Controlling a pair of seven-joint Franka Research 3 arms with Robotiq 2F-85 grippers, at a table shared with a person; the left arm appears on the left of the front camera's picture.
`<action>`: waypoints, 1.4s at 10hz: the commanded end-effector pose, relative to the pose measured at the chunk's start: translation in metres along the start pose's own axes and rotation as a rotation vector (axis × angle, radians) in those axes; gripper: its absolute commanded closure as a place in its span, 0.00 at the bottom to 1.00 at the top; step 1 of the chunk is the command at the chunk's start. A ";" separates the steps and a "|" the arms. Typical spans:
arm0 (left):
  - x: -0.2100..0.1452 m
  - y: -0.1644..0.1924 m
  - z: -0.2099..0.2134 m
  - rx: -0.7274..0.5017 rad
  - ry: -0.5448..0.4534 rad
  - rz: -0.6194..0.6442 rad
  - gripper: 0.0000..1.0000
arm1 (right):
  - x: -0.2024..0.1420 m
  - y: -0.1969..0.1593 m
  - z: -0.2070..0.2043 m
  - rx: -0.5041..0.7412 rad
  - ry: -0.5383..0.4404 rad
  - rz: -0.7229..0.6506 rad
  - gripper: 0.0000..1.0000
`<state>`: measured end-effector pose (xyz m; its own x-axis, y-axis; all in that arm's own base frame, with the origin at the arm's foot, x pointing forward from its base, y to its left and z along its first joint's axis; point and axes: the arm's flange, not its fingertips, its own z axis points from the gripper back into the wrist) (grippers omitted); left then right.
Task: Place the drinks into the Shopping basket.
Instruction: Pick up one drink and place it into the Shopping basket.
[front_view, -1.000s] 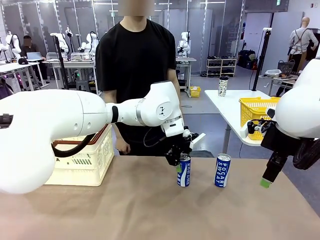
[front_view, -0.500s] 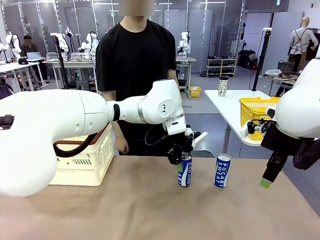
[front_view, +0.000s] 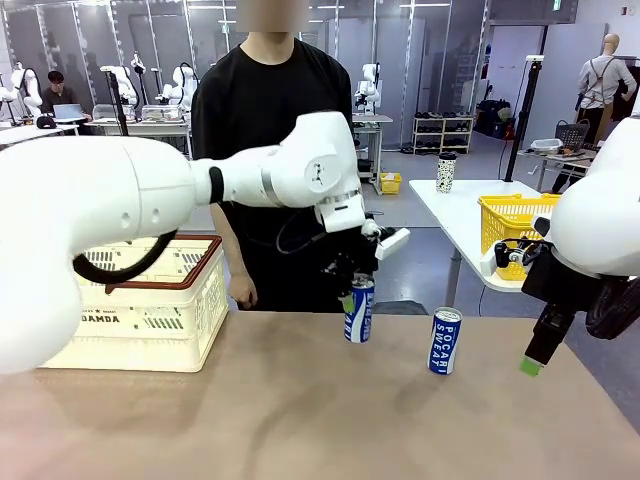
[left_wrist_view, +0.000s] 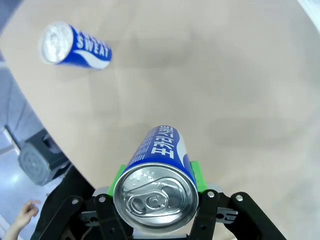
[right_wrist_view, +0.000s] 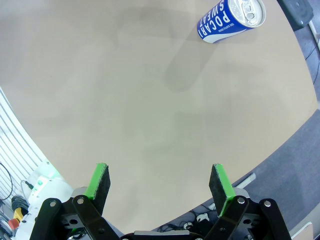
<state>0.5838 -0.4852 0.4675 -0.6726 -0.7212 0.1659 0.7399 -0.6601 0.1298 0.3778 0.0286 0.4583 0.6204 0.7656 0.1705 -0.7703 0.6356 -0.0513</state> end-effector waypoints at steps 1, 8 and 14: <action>-0.013 -0.047 0.032 0.017 0.067 0.050 1.00 | -0.001 0.000 0.000 0.001 0.001 -0.002 0.00; -0.068 -0.170 0.098 0.146 0.104 0.209 1.00 | -0.001 0.000 0.000 0.001 0.001 -0.002 0.00; -0.075 -0.160 0.103 0.108 0.130 0.210 1.00 | -0.001 0.000 0.000 0.001 0.001 -0.002 0.00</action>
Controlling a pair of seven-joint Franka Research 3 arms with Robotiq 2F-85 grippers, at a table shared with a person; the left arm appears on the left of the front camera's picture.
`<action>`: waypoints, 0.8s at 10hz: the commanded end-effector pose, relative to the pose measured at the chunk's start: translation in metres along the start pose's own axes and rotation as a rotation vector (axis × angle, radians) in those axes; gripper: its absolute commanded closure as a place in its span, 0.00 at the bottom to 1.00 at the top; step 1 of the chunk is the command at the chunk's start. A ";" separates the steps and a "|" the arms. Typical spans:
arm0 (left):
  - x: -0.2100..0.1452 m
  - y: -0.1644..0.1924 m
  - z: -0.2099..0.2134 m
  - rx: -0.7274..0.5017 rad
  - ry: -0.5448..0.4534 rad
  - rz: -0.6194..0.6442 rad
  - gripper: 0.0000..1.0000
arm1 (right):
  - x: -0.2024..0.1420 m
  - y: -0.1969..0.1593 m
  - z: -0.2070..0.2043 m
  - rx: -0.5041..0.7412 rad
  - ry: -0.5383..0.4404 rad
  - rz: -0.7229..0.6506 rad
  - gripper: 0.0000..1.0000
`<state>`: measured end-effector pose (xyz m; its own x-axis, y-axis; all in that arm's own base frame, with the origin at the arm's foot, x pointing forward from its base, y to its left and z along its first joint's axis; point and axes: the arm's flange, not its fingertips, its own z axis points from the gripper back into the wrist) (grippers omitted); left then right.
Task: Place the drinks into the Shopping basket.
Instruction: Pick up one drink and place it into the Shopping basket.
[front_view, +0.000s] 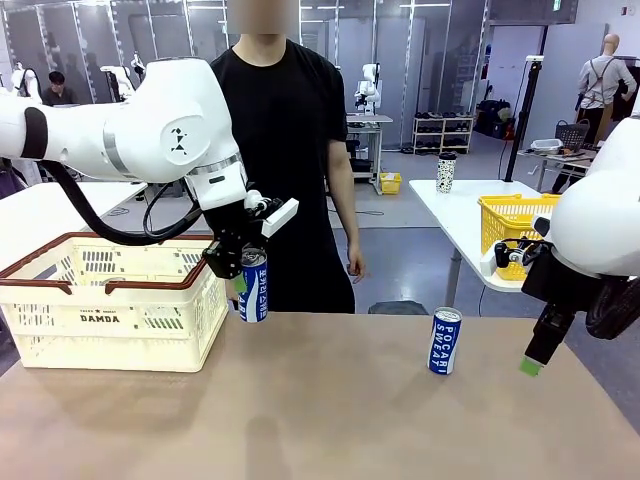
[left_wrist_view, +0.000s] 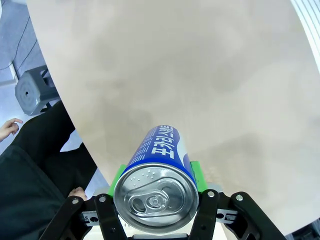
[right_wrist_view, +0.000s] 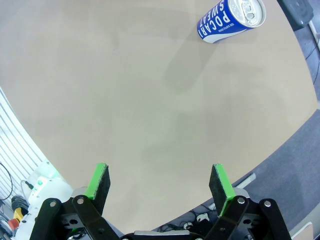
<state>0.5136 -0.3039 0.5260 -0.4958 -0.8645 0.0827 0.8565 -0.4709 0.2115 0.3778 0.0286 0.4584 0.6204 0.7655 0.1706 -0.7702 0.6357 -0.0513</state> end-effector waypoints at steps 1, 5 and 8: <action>-0.001 0.005 0.008 -0.001 0.008 -0.001 1.00 | -0.001 0.000 0.000 0.001 0.001 -0.002 0.00; -0.011 -0.002 0.013 0.018 0.015 0.030 0.43 | -0.001 0.000 0.000 0.001 0.001 -0.002 0.00; -0.051 -0.023 0.054 0.109 -0.007 0.125 0.43 | -0.001 0.000 0.000 0.001 0.001 -0.002 0.00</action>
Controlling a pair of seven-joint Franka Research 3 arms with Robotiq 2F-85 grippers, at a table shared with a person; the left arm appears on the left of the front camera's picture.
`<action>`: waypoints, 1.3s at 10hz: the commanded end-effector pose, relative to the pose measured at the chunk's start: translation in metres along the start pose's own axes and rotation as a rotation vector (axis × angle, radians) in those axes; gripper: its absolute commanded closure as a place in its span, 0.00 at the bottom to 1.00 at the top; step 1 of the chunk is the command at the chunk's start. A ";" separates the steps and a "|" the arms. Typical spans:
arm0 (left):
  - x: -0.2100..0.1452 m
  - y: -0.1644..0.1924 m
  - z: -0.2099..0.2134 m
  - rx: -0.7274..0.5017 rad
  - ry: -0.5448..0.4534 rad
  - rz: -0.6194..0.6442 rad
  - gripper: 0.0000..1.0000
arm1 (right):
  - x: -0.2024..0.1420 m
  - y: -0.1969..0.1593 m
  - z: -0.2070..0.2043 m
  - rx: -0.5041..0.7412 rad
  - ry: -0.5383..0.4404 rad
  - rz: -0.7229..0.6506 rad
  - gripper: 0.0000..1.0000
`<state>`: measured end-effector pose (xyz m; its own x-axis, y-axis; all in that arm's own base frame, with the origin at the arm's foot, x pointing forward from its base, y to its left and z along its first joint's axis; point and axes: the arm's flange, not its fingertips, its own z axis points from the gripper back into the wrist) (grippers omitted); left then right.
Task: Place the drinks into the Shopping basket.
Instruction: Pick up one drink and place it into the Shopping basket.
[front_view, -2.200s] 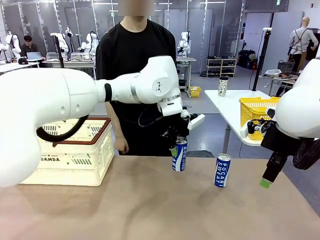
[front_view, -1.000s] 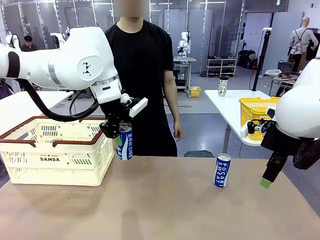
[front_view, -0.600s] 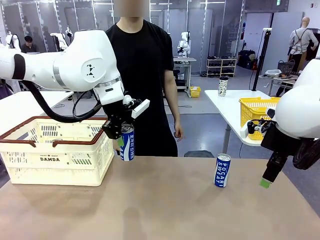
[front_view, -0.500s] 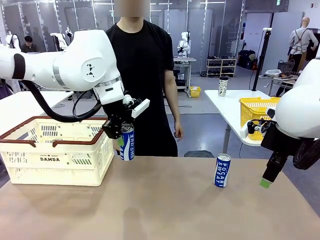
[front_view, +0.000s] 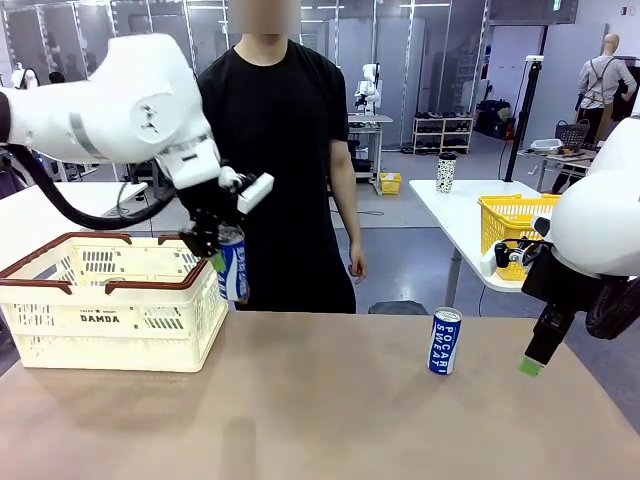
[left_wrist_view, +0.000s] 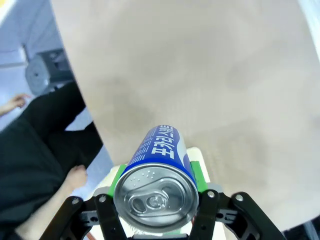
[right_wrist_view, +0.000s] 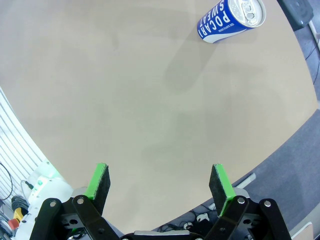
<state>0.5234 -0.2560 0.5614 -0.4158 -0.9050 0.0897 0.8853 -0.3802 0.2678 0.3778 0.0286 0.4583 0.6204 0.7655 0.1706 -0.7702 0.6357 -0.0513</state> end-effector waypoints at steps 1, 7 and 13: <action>-0.025 -0.020 0.029 0.075 -0.011 0.071 0.43 | -0.001 0.000 0.000 0.001 0.001 -0.002 0.00; -0.112 -0.061 0.092 0.197 0.101 0.352 0.43 | -0.001 0.000 0.000 0.001 0.001 -0.002 0.00; -0.223 -0.091 0.089 0.263 0.067 0.578 0.43 | -0.001 0.000 0.000 0.001 0.001 -0.002 0.00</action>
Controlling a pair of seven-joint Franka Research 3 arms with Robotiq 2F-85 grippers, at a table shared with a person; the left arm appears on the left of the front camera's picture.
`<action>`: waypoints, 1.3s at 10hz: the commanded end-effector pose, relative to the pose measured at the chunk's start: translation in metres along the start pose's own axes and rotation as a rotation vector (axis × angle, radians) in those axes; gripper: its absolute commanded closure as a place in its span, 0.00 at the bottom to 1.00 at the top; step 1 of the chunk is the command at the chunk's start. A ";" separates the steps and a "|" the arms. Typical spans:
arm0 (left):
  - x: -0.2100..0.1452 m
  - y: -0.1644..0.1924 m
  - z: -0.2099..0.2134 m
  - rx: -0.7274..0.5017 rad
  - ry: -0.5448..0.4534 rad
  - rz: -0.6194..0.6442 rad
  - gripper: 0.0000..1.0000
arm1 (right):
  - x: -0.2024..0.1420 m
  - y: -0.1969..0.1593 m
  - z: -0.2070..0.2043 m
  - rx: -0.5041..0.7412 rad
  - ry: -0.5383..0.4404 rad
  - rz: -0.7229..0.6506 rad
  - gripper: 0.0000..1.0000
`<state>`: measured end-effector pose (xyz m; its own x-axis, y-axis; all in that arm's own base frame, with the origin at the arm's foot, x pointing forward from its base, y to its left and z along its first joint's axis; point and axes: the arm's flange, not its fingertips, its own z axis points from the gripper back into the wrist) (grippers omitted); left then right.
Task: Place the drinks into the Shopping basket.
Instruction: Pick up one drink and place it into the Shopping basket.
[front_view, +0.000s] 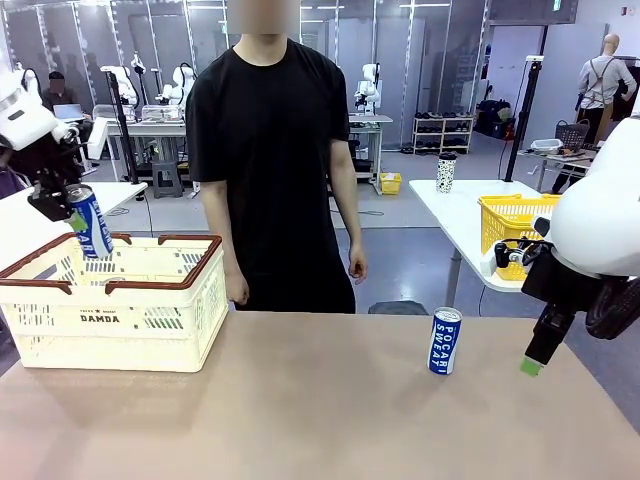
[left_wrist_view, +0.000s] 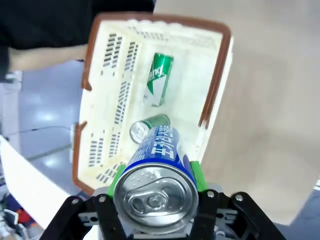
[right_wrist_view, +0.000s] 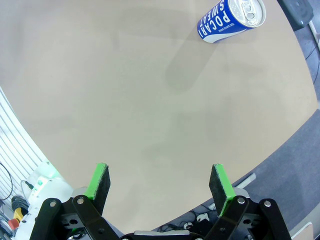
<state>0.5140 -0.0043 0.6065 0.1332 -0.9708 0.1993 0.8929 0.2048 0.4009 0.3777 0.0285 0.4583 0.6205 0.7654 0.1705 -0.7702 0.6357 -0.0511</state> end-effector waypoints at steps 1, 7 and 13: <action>-0.018 0.010 -0.011 0.004 -0.032 0.059 0.43 | -0.001 0.000 0.000 0.001 0.001 -0.002 0.00; -0.039 0.010 -0.023 -0.031 0.001 0.095 0.43 | -0.001 0.000 0.000 0.001 0.001 -0.002 0.00; -0.068 0.057 -0.048 0.000 -0.013 0.129 0.43 | -0.001 0.000 0.000 0.001 0.001 -0.002 0.00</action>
<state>0.5548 0.0516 0.5670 0.2464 -0.9393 0.2389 0.8823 0.3194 0.3456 0.3777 0.0285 0.4583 0.6205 0.7654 0.1705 -0.7702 0.6357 -0.0512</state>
